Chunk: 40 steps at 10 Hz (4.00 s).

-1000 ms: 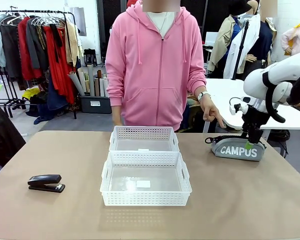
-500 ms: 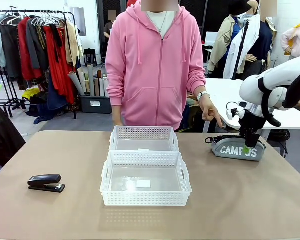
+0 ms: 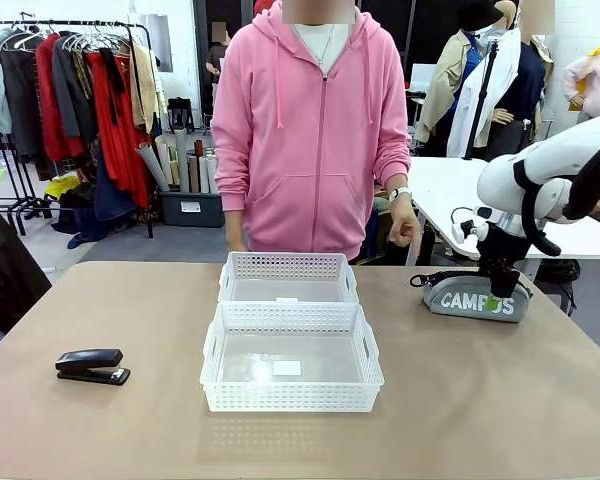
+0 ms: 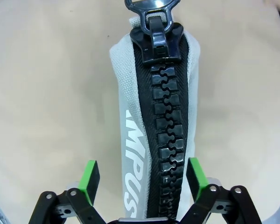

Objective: Distribute items into two baskets.
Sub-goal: Pick up the Pencil pouch that the person points to, then move the picked Pencil pouch towards the Organizing basket indicated by the person, stopping as directed.

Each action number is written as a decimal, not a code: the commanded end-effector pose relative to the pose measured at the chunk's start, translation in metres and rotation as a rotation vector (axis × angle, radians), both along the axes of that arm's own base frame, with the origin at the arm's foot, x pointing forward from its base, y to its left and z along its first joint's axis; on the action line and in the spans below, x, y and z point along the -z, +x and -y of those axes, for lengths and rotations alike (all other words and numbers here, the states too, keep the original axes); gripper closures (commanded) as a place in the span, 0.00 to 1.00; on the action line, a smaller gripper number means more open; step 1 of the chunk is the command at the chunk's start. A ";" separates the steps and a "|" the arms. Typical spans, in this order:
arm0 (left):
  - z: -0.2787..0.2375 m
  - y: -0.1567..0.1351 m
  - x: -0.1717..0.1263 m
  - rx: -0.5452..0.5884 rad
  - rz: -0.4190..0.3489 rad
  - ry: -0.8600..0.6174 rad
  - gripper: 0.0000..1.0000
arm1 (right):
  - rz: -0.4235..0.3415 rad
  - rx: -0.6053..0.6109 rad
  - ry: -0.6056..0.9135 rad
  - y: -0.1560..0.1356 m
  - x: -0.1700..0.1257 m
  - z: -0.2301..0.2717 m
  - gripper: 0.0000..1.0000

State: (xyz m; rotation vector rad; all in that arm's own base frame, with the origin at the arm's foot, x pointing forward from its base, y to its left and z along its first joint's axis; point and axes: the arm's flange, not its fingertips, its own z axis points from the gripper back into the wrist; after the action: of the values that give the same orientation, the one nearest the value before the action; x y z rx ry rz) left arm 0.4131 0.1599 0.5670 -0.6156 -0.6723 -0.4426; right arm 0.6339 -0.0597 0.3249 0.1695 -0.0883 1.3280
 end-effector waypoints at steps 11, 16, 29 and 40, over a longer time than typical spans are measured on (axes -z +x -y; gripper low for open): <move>0.000 0.000 -0.001 -0.001 0.009 -0.008 0.00 | -0.060 -0.021 0.026 0.013 -0.009 0.002 1.00; 0.000 0.000 -0.001 -0.001 0.009 -0.008 0.00 | -0.064 0.008 0.055 0.011 -0.027 0.001 1.00; 0.000 0.000 -0.001 -0.001 0.009 -0.008 0.00 | -0.007 0.134 0.043 -0.150 -0.223 -0.068 1.00; 0.000 0.000 -0.001 -0.001 0.009 -0.008 0.00 | -0.010 0.118 0.062 -0.150 -0.228 -0.065 1.00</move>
State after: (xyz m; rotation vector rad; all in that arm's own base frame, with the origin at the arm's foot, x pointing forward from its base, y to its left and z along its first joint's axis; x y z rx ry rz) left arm 0.4132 0.1599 0.5668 -0.6156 -0.6720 -0.4423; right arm 0.4851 0.0043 0.5479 0.2240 -0.1224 1.2120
